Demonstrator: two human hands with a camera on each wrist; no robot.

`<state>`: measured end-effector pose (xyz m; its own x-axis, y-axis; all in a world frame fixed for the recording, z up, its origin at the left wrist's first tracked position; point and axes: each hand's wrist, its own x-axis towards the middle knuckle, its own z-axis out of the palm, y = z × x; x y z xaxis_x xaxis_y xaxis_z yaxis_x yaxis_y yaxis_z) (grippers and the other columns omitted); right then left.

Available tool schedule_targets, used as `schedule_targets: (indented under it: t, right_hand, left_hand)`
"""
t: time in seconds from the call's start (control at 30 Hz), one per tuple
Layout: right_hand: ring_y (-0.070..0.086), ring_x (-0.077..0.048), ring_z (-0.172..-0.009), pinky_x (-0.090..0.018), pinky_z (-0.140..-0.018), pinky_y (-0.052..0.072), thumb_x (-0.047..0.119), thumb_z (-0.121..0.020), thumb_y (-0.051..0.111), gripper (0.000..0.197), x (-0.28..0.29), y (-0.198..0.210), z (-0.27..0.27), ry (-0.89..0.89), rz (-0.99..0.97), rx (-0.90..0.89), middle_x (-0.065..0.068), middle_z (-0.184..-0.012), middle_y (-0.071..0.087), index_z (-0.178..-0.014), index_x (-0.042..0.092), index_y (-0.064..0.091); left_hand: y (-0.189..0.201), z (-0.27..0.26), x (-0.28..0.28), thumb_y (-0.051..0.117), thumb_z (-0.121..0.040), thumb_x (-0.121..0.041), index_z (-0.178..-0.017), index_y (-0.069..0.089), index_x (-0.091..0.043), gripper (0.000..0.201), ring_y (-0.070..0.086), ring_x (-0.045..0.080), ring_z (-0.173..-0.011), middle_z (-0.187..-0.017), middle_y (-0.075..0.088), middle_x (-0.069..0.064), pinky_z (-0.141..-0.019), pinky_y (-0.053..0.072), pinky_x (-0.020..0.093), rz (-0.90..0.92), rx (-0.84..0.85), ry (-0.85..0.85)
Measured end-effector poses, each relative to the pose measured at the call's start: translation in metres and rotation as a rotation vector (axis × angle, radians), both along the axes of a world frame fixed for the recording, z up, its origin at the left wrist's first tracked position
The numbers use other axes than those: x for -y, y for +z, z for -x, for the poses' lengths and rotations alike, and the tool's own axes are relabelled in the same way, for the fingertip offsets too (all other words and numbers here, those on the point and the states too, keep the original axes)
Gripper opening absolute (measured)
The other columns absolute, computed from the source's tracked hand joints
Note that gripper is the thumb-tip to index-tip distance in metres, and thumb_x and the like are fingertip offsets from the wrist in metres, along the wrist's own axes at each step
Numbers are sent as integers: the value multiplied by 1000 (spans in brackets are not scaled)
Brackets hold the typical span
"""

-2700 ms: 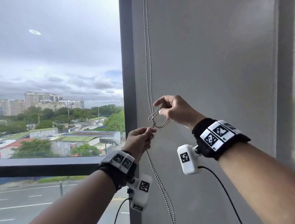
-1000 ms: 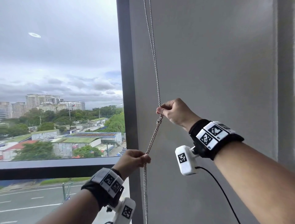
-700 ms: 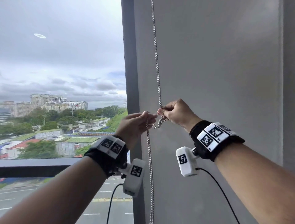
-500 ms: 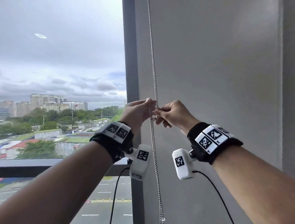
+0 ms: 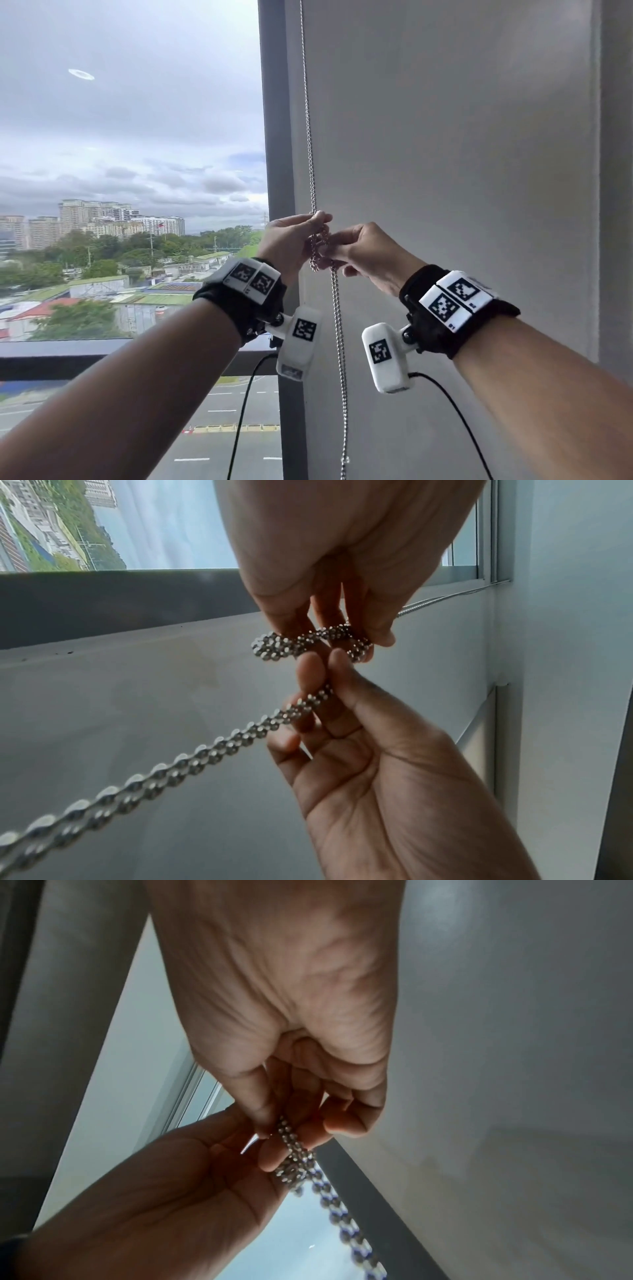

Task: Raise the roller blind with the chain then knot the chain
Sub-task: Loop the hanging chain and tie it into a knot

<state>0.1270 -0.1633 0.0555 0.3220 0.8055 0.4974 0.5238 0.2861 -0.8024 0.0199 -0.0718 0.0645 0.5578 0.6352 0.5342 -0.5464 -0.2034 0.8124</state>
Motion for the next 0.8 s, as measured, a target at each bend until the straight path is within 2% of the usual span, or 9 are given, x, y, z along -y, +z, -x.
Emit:
schedule_targets:
  t: [0.1, 0.2, 0.3, 0.37, 0.43, 0.5, 0.57, 0.7, 0.8]
  right_hand:
    - [54, -3, -55, -17, -53, 39, 12, -87, 70, 13, -2, 2, -4, -103, -45, 89, -6, -75, 72, -95, 2, 76]
    - [56, 3, -53, -16, -63, 44, 18, -81, 77, 12, -8, 6, -12, -215, -123, 147, 9, -64, 69, -89, 9, 79]
    - [52, 0, -41, -19, -50, 42, 18, -81, 77, 9, -12, 11, -13, -299, -163, 148, 12, -47, 61, -84, 10, 78]
    - [56, -16, -45, -27, -46, 49, 13, -82, 76, 10, -12, 16, -9, -283, -193, 66, -5, -55, 64, -82, 2, 75]
    - [60, -22, -48, -30, -48, 56, 8, -83, 75, 10, -11, 20, -4, -269, -216, -15, -13, -61, 67, -83, -2, 73]
    - [64, -20, -47, -30, -49, 58, 6, -83, 74, 6, -13, 24, -1, -255, -228, -69, -12, -64, 70, -84, 0, 73]
    - [67, -21, -53, -35, -58, 61, 4, -83, 72, 3, -16, 26, 1, -231, -220, -97, -13, -70, 72, -81, 5, 74]
    - [64, -15, -53, -31, -60, 60, -3, -89, 61, 14, -17, 26, 6, -103, -194, -229, -16, -83, 70, -84, 8, 68]
    - [67, -21, -65, -38, -70, 60, -1, -91, 60, 9, -11, 24, 5, 65, -151, -335, -16, -86, 73, -89, 6, 66]
  left_hand:
    - [1, 3, 2, 47, -83, 7, -105, 62, 9, 27, 57, 26, -59, -77, 59, 14, -55, 54, 34, 16, -30, -12]
    - [-2, 5, 1, 31, -75, 21, -106, 62, 9, 45, 62, 31, -66, -84, 64, 18, -69, 58, 36, 7, -53, 23]
    - [-5, 5, 2, 37, -74, 25, -102, 63, 12, 40, 67, 34, -62, -83, 68, 19, -63, 59, 36, -47, -47, 70]
    - [-5, 5, 4, 44, -74, 24, -96, 63, 12, 32, 69, 34, -62, -75, 68, 15, -58, 59, 34, -66, -29, 115]
    - [-3, 5, 3, 53, -76, 20, -94, 56, 6, 24, 69, 33, -61, -79, 67, 18, -55, 58, 37, -49, -9, 120]
    - [-1, 3, 5, 61, -77, 14, -103, 41, -6, 38, 66, 33, -61, -88, 63, 25, -54, 57, 41, -4, -30, 110]
    - [-2, 0, 7, 65, -76, 10, -116, 35, -3, 52, 62, 30, -66, -91, 61, 23, -61, 57, 41, 4, -77, 123]
    - [-4, -3, 6, 68, -75, 5, -119, 40, -3, 52, 62, 21, -71, -88, 63, 12, -61, 56, 26, -3, -105, 126]
    - [-3, -2, 4, 70, -75, 4, -125, 43, 0, 57, 63, 23, -80, -95, 65, 14, -71, 56, 29, -24, -112, 116]
